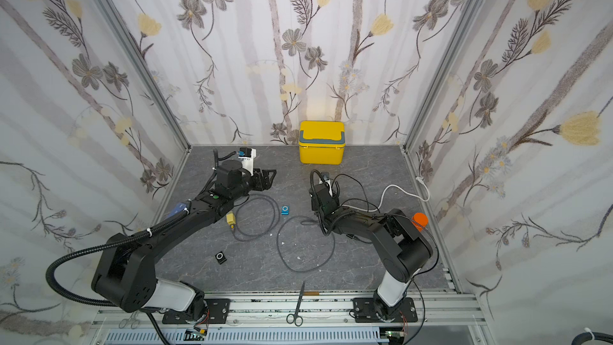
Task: Charge mp3
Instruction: Insert the plug into the socket.
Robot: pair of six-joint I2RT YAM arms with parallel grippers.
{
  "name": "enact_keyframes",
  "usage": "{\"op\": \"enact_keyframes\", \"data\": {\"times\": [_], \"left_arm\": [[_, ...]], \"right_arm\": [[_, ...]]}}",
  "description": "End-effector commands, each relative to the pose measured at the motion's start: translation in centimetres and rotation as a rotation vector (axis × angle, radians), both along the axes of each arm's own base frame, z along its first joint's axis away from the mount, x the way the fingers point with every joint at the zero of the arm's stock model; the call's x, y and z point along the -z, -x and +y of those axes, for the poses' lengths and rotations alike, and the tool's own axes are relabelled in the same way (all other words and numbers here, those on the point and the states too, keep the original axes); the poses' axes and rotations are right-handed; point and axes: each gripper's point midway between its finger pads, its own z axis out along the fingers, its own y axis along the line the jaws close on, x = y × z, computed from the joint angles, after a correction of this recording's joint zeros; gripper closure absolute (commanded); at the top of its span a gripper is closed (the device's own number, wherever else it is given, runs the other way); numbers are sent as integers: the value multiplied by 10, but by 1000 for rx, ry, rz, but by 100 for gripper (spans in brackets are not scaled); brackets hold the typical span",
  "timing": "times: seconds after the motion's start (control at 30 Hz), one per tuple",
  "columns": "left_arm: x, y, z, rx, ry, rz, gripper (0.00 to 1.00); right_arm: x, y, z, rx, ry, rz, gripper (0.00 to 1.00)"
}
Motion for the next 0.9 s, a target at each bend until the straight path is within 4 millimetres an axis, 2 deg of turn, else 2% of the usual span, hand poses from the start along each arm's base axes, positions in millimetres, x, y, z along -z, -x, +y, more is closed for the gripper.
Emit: {"op": "enact_keyframes", "data": {"times": [0.0,0.27,0.4,0.5,0.53,0.57,0.6,0.77,0.87], "left_arm": [[-8,-2,0,-2,-10,-21,21],[-7,-1,-3,7,-7,-15,20],[-9,1,-2,3,-13,-15,20],[-11,4,0,-1,-18,-17,20],[-12,3,0,-4,-18,-21,20],[-13,4,0,-3,-17,-22,20],[-14,4,0,-3,-15,-23,20],[-15,6,-2,0,-10,-19,20],[-16,8,-1,-1,-13,-19,19]], "right_arm": [[24,10,-10,30,29,85,100],[59,29,-15,35,1,211,100],[64,28,-11,33,4,235,100],[46,21,-6,30,-13,198,99],[37,17,-5,31,-15,180,91],[33,16,-5,34,-14,172,86],[19,9,-3,38,-13,146,75],[-15,-8,6,16,-14,95,68],[-22,-10,11,2,-33,95,63]]}}
